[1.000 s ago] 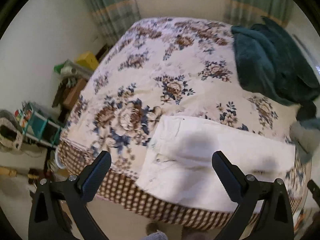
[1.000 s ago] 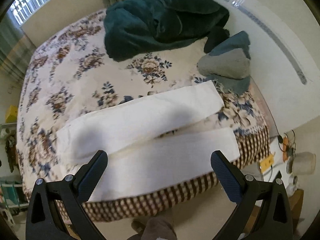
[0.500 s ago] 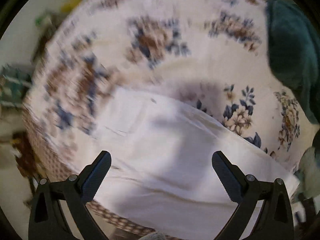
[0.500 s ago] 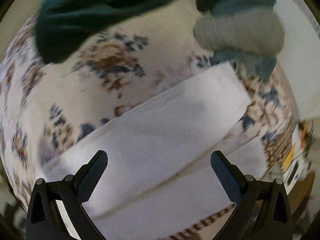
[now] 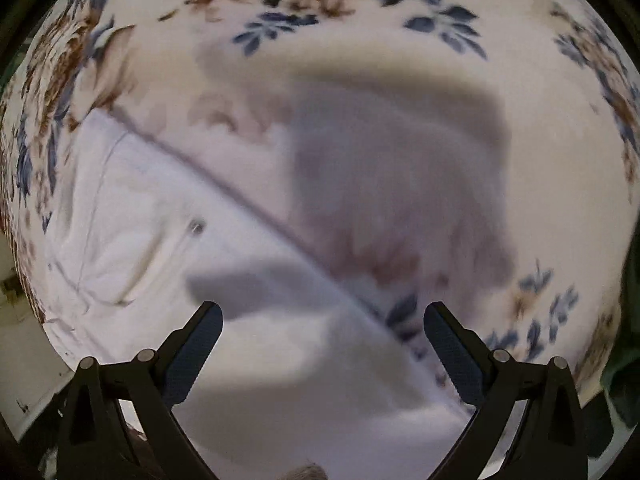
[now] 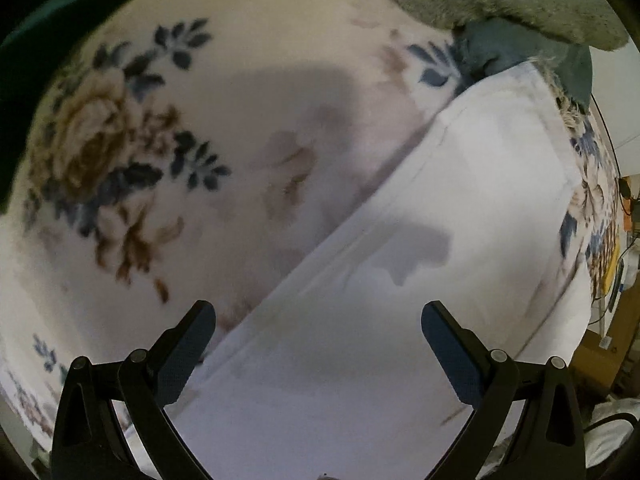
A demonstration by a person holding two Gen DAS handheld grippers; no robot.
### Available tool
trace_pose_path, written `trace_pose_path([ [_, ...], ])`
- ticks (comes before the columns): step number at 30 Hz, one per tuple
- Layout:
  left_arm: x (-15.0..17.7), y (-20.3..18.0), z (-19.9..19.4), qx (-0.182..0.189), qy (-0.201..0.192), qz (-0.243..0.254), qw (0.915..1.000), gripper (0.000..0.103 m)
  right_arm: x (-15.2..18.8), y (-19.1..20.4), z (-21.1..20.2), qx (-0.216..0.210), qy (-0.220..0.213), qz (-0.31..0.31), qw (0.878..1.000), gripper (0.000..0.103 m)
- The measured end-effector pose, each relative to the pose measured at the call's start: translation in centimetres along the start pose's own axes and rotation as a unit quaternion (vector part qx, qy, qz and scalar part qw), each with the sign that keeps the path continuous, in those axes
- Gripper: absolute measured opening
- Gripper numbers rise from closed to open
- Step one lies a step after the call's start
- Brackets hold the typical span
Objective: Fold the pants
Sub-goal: 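Lower both grippers onto the white pants legs and close on the hems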
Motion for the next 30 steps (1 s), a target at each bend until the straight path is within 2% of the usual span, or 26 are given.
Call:
trace_pose_path([
  [2,-0.5,-0.2,0.4,-0.055,-0.005,0.005,0.9985,0.103,-0.5,0.8,1.1,0.016,0.002,-0.002,1.0,0.103],
  [4,-0.7,-0.2,0.8,-0.088,-0.006,0.011,0.996,0.103,-0.8,1.2,1.7,0.033,0.003,-0.006,0.999,0.103],
  [7,-0.7,-0.8,1.2,-0.1,-0.003,0.024,0.9947,0.103,-1.0,1.9,3.2,0.058,0.011,-0.028,0.998,0.103],
  [10,-0.8,-1.5,0.3,-0.098,0.006,0.019,0.995,0.103,-1.0,2.0,4.3,0.049,0.019,-0.032,0.998,0.103],
  [11,-0.9,-1.7,0.2,-0.094,0.007,0.019,0.9954,0.1,-1.0,1.8,4.5,0.044,0.02,-0.03,0.998,0.103],
  [12,-1.0,-2.0,0.0,-0.082,0.003,0.022,0.9964,0.096,-1.0,1.7,4.7,0.036,0.023,-0.027,0.999,0.101],
  [14,-1.5,-2.9,-0.6,-0.062,-0.016,0.038,0.9972,0.069,-0.9,1.8,4.9,0.021,0.02,-0.035,0.999,0.088],
  [15,-1.2,-3.0,-1.3,-0.058,-0.024,0.045,0.997,0.062,-0.7,1.7,4.8,0.018,0.019,-0.039,0.999,0.084],
  [16,-0.8,-3.3,-2.1,-0.04,-0.031,0.055,0.9973,0.04,-0.6,1.8,4.6,0.012,0.016,-0.046,0.999,0.073],
  [17,-0.6,-3.5,-2.6,-0.029,-0.033,0.062,0.9972,0.034,-0.4,1.9,4.4,0.008,0.014,-0.051,0.999,0.058],
  [18,-0.2,-3.6,-3.2,-0.018,-0.035,0.071,0.9967,0.027,-0.2,1.9,4.0,0.004,0.011,-0.055,0.998,0.05],
  [19,0.1,-3.6,-3.6,-0.003,-0.033,0.082,0.996,0.014,-0.1,2.0,3.8,-0.005,0.008,-0.057,0.998,0.035],
  [20,0.4,-3.0,-3.9,0.004,-0.032,0.088,0.9956,0.01,0.1,1.9,3.4,-0.014,0.008,-0.058,0.998,0.021],
  [22,1.0,-2.3,-5.4,0.033,-0.042,0.096,0.9939,0.005,0.7,1.2,2.6,-0.029,0.004,-0.056,0.998,0.011],
  [26,2.6,-0.9,-9.3,0.099,-0.061,0.084,0.9896,0.003,2.4,-0.7,-0.5,-0.058,-0.02,-0.05,0.997,0.006],
  [30,5.9,1.7,-14.6,0.177,-0.086,0.073,0.9778,0.003,4.4,-3.2,-4.0,-0.089,-0.036,-0.042,0.994,0.005],
])
Point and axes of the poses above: each gripper's, at about its wrist camera, not at the fingertips, and z roughly the way its jaws point, y to its left, x to its underside, the point moved 4 cm from there along z, roughly the way its jaws point, and after that the axes turned 12 degrees about x, right-handed, at the moved point
